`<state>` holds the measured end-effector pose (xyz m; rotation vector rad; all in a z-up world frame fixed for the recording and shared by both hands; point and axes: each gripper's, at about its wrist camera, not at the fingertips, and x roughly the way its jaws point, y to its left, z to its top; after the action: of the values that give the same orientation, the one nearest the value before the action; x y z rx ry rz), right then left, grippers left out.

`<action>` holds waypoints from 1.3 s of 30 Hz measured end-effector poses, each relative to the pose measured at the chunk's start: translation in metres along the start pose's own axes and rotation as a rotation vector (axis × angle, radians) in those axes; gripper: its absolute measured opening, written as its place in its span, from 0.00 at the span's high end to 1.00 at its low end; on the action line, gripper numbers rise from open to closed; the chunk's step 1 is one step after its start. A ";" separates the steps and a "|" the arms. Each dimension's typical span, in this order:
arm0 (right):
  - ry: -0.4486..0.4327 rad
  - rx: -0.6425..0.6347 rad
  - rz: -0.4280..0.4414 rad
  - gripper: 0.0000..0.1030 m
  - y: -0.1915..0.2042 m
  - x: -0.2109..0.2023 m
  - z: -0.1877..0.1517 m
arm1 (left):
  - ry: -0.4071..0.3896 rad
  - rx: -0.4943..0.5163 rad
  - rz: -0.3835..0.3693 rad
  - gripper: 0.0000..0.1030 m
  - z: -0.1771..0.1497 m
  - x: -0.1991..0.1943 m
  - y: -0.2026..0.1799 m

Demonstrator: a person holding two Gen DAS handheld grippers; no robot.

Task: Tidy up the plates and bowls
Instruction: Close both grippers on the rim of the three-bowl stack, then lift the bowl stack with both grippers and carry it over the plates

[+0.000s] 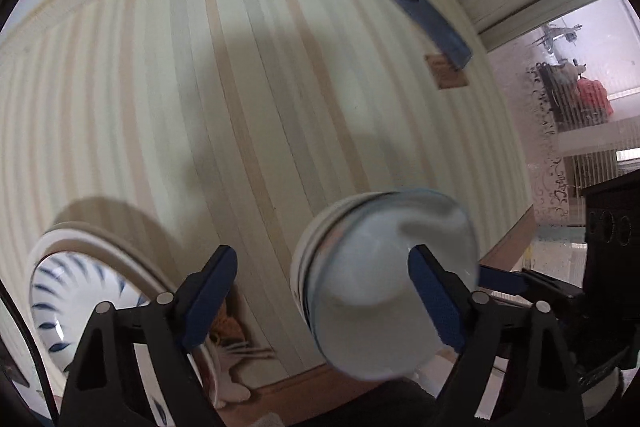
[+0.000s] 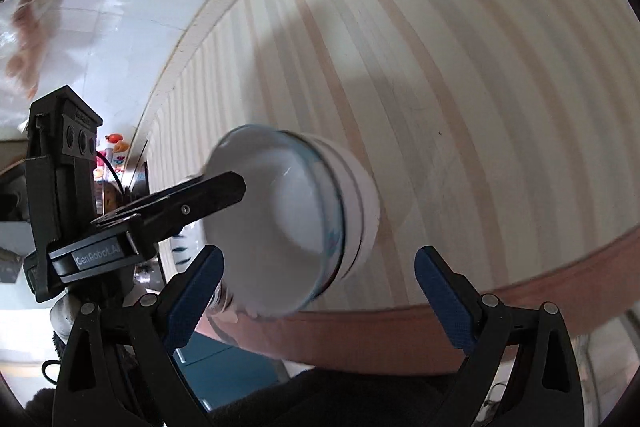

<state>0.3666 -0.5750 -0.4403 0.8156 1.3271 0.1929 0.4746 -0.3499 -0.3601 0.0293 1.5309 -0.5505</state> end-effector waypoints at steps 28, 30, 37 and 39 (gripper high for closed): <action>0.153 0.102 0.120 0.45 -0.012 0.085 0.030 | 0.093 -0.143 -0.126 0.54 -0.004 0.034 0.022; 0.167 0.093 0.118 0.45 -0.007 0.087 0.029 | 0.094 -0.147 -0.114 0.54 -0.006 0.031 0.022; 0.210 0.049 0.117 0.45 0.026 0.094 0.033 | 0.072 -0.194 -0.114 0.54 -0.018 0.008 0.038; 0.215 0.033 0.114 0.45 0.039 0.095 0.033 | 0.059 -0.215 -0.118 0.54 -0.022 -0.003 0.046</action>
<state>0.4349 -0.5074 -0.4894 0.9189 1.4895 0.3573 0.4705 -0.3006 -0.3730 -0.2129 1.6503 -0.4784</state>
